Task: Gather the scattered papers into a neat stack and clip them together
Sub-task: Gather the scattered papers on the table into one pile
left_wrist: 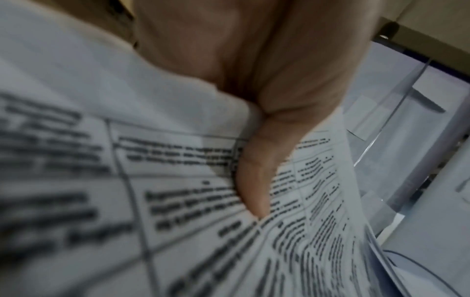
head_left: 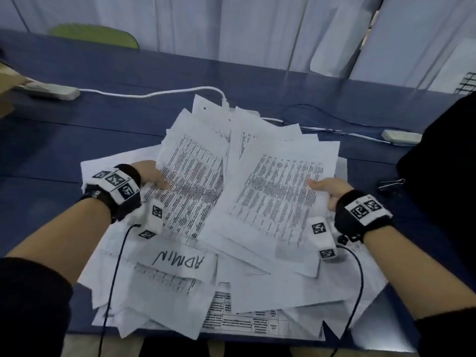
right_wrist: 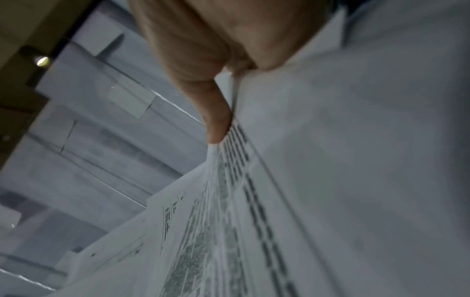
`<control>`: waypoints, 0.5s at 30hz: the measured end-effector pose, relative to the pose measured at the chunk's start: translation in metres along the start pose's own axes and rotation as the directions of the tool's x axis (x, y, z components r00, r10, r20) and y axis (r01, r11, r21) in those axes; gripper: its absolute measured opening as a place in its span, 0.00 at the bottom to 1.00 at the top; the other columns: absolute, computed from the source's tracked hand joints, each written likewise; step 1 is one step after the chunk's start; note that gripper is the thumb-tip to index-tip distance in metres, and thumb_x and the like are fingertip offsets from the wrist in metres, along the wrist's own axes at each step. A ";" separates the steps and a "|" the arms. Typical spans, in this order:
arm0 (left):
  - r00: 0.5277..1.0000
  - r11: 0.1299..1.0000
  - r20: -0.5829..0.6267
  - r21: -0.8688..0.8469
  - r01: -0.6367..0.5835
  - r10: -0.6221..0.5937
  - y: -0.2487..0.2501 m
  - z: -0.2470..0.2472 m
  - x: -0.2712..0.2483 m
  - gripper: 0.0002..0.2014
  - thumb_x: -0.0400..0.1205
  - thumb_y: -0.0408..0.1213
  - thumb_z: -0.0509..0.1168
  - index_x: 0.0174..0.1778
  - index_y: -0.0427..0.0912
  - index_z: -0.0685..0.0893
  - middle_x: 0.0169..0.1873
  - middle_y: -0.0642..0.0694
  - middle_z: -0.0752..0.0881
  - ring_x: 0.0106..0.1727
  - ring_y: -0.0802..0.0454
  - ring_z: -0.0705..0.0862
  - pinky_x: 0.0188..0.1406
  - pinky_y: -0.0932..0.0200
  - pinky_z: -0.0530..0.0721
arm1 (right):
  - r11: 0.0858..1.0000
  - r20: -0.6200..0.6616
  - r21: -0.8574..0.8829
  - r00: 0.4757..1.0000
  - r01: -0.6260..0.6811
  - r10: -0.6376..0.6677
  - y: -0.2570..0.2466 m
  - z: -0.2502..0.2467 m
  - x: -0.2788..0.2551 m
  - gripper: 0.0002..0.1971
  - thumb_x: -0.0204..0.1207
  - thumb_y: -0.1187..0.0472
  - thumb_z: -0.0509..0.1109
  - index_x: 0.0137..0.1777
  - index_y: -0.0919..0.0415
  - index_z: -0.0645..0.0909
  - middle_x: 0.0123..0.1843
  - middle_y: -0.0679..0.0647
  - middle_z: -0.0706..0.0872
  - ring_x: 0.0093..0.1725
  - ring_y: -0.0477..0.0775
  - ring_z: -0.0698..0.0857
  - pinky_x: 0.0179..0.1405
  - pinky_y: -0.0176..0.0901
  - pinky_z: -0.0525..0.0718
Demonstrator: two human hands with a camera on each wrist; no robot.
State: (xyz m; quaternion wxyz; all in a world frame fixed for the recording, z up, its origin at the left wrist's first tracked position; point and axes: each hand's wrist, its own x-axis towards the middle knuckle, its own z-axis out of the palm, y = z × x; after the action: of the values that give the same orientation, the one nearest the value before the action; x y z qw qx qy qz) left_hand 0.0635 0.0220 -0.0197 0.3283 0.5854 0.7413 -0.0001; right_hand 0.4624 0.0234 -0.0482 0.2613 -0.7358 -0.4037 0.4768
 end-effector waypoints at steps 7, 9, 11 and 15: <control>0.999 0.952 -0.050 -0.307 0.002 -0.018 -0.013 0.001 0.009 0.27 0.75 0.41 0.71 0.68 0.32 0.76 0.68 0.35 0.80 0.70 0.37 0.77 0.73 0.45 0.71 | 0.981 0.108 0.190 0.994 -0.046 0.025 -0.008 0.019 -0.039 0.18 0.74 0.65 0.68 0.63 0.70 0.75 0.56 0.60 0.87 0.59 0.59 0.80 0.69 0.57 0.73; 0.997 0.918 0.067 -0.395 -0.003 0.031 -0.013 0.006 0.006 0.29 0.76 0.43 0.70 0.72 0.35 0.74 0.71 0.39 0.78 0.74 0.40 0.73 0.77 0.43 0.66 | 0.977 0.088 0.204 0.995 -0.054 0.036 -0.004 0.020 -0.036 0.24 0.73 0.64 0.70 0.69 0.72 0.72 0.64 0.63 0.83 0.69 0.62 0.76 0.75 0.60 0.68; 0.980 0.928 0.184 -0.372 -0.006 0.080 -0.003 0.012 -0.003 0.30 0.76 0.42 0.70 0.73 0.35 0.72 0.69 0.43 0.78 0.75 0.42 0.72 0.78 0.43 0.65 | 0.979 0.108 0.199 0.994 -0.034 0.012 -0.004 0.025 -0.036 0.25 0.69 0.62 0.74 0.64 0.71 0.75 0.68 0.62 0.79 0.70 0.61 0.75 0.76 0.57 0.67; 0.992 0.919 0.046 -0.384 -0.091 0.117 0.014 0.022 -0.003 0.28 0.78 0.40 0.68 0.73 0.34 0.72 0.68 0.39 0.78 0.70 0.39 0.76 0.72 0.48 0.71 | 0.974 0.118 0.224 0.992 0.020 -0.048 -0.005 0.032 -0.028 0.41 0.56 0.52 0.80 0.68 0.71 0.72 0.69 0.63 0.78 0.69 0.64 0.76 0.74 0.62 0.69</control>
State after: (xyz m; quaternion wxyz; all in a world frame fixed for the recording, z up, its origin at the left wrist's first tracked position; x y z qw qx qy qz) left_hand 0.0867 0.0151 -0.0297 0.4604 0.5487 0.6834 0.1413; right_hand 0.4251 0.0024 -0.0432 0.3247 -0.6641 -0.3757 0.5589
